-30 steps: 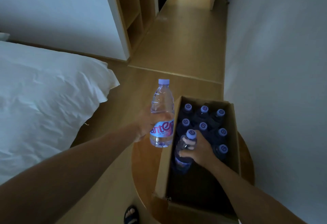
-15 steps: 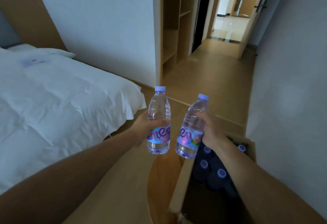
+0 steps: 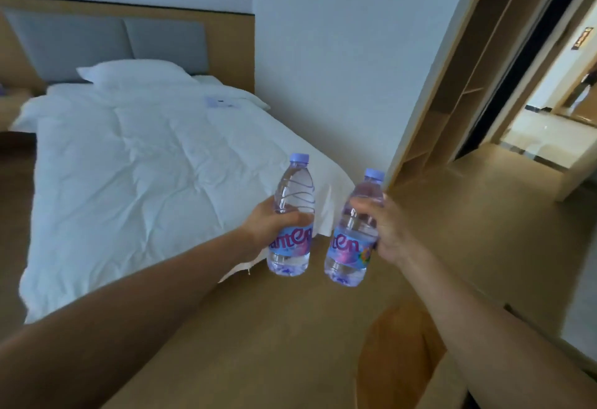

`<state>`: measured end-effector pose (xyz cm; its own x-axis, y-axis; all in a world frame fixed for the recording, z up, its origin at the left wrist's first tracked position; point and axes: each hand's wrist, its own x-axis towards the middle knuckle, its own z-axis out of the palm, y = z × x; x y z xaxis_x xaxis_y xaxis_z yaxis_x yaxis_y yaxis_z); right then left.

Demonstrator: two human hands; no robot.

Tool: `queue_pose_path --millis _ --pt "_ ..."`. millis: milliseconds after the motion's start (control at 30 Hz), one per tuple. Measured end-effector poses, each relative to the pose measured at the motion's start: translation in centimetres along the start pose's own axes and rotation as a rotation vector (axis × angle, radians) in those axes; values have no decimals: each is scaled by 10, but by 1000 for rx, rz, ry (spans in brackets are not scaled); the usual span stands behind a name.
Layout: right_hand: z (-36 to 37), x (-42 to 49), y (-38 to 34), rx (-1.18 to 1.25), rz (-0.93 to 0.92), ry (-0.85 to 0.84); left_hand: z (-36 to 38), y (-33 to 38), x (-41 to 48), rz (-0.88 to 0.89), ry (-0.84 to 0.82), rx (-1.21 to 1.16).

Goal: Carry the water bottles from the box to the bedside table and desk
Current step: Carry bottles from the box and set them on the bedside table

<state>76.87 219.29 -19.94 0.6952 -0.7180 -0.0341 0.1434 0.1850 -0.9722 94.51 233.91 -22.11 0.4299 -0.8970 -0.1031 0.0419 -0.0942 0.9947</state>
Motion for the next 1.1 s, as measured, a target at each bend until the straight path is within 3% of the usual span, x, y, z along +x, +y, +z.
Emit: queue_pose_path --millis 233,733,1100 --pt "168 41 40 33 100 -72 -157 -3 -75 0 257 -17" --pt "481 117 118 -95 239 -653 -398 -16 -185 -16 801 -87" --pt "686 160 152 -252 114 -948 -557 -19 -235 66 1094 -41"
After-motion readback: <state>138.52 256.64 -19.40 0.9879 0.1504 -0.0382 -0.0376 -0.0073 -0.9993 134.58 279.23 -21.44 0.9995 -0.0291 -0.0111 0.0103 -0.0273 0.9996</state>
